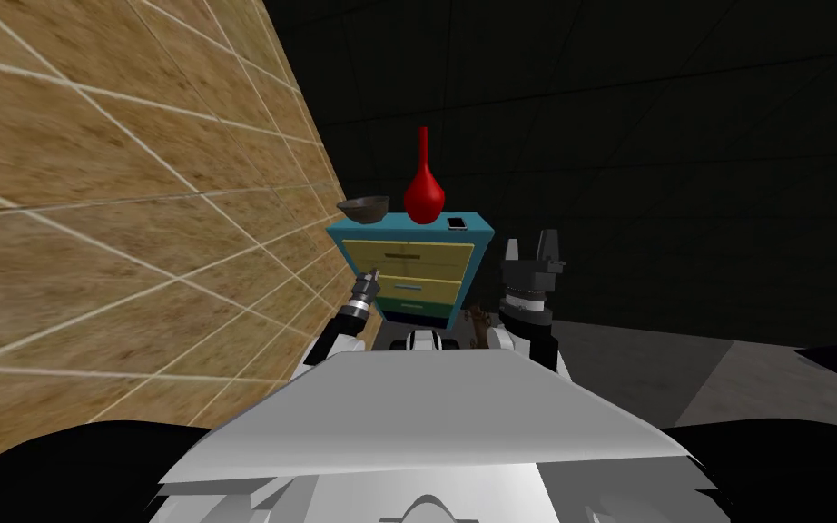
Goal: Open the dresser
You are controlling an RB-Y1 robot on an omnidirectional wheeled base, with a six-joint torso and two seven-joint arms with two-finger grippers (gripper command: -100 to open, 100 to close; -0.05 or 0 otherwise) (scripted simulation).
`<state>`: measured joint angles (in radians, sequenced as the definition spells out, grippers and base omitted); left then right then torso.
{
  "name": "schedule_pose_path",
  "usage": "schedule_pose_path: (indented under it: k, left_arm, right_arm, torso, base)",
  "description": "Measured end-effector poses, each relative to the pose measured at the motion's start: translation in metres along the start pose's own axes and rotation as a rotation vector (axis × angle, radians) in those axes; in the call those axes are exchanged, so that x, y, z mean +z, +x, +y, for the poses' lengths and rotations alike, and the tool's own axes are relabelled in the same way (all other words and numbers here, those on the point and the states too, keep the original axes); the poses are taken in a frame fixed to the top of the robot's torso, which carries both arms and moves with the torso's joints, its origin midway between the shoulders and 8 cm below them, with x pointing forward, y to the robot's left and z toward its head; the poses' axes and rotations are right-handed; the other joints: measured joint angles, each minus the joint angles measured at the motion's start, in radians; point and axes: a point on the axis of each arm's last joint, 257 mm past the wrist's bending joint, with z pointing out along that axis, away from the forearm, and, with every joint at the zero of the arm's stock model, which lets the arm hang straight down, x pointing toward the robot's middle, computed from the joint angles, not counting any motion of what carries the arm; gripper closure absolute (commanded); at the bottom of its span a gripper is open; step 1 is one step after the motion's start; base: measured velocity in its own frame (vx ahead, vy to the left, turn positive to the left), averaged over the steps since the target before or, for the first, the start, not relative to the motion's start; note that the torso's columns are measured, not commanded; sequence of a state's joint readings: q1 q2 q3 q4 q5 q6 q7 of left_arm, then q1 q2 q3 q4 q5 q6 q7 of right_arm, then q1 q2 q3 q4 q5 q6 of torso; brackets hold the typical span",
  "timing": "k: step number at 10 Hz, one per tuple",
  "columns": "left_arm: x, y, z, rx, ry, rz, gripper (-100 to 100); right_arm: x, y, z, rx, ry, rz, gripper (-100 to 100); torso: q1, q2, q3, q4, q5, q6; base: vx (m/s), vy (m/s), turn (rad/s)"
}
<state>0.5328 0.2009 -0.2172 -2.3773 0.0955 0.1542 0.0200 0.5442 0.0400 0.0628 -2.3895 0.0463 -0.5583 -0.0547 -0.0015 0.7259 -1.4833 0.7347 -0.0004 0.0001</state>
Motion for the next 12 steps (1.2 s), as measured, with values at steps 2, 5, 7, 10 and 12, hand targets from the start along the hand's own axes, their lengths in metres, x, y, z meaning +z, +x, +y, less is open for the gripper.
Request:
schedule_pose_path:
  k: [2, 5, 7, 10, 12]
  left_arm:
    - [-0.001, 0.000, 0.000, 0.000, -0.009, -0.001, -100]
    - [-0.001, -0.001, 0.000, -0.001, -0.020, -0.003, -100]
    - [-0.003, -0.001, -0.004, -0.001, -0.019, -0.003, 100]
    - [-0.007, 0.001, -0.010, 0.001, -0.009, 0.003, 100]
    - [-0.011, 0.003, -0.009, 0.001, -0.020, 0.008, 100]
  right_arm:
    - [0.000, 0.000, 0.000, 0.000, 0.000, 0.000, 0]
    - [0.000, 0.000, 0.000, 0.000, 0.000, 0.000, 0]
    - [0.000, 0.000, 0.000, 0.000, 0.000, 0.000, 0]
    - [0.000, 0.000, 0.000, 0.000, 0.000, 0.000, 0]
    - [0.000, 0.000, 0.000, 0.000, 0.000, 0.000, 0]
  torso:
    - [0.001, 0.006, 0.003, 0.001, 0.000, 0.000]
    - [0.002, 0.019, 0.011, 0.005, 0.000, 0.000]
    - [0.004, 0.016, 0.009, 0.004, 0.001, 0.000]
    - [0.003, 0.019, 0.013, 0.004, 0.002, 0.000]
    - [0.002, 0.015, 0.009, 0.005, 0.001, -0.001]
  base:
    - [0.171, -0.030, -0.017]
    - [0.125, -0.041, -0.009]
    - [0.040, -0.003, 0.000]
    - [-0.157, 0.023, 0.028]
    - [-0.136, 0.023, 0.012]
